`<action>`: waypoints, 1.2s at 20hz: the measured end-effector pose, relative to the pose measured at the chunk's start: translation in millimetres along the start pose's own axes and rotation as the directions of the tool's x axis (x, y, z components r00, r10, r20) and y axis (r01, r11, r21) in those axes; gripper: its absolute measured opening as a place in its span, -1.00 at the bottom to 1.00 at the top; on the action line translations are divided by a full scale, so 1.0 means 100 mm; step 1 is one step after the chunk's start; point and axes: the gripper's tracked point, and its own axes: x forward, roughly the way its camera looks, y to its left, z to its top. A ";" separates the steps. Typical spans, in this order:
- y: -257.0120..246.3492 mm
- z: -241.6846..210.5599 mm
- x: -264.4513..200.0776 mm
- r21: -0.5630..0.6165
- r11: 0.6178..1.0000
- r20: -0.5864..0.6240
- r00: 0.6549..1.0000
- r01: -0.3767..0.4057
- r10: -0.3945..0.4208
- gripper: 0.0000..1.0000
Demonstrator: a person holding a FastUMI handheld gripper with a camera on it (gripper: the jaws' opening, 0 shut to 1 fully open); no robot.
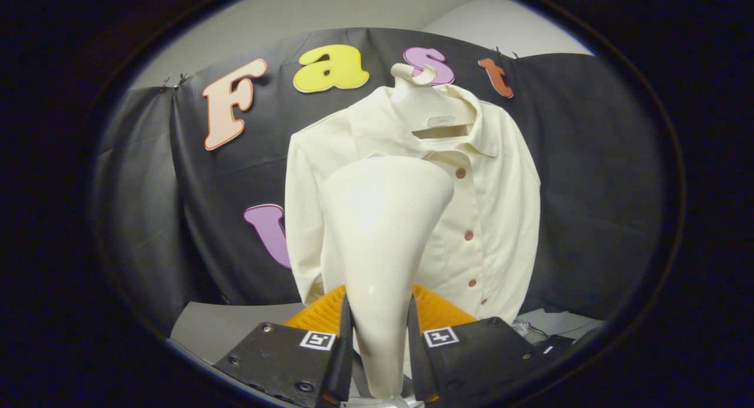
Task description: Iron the clothes twice with a garment steamer, once on the left side and once on the right side.
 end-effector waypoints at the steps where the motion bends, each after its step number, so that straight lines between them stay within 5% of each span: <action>1: 0.01 -0.04 0.06 0.005 1.000 -0.011 1.000 -0.001 0.001 -0.20; 11: 0.00 -0.36 0.29 0.010 1.000 -0.079 0.997 -0.009 0.009 -0.18; 24: -0.30 -1.45 0.35 -0.011 0.998 -0.233 0.970 -0.069 0.065 -0.16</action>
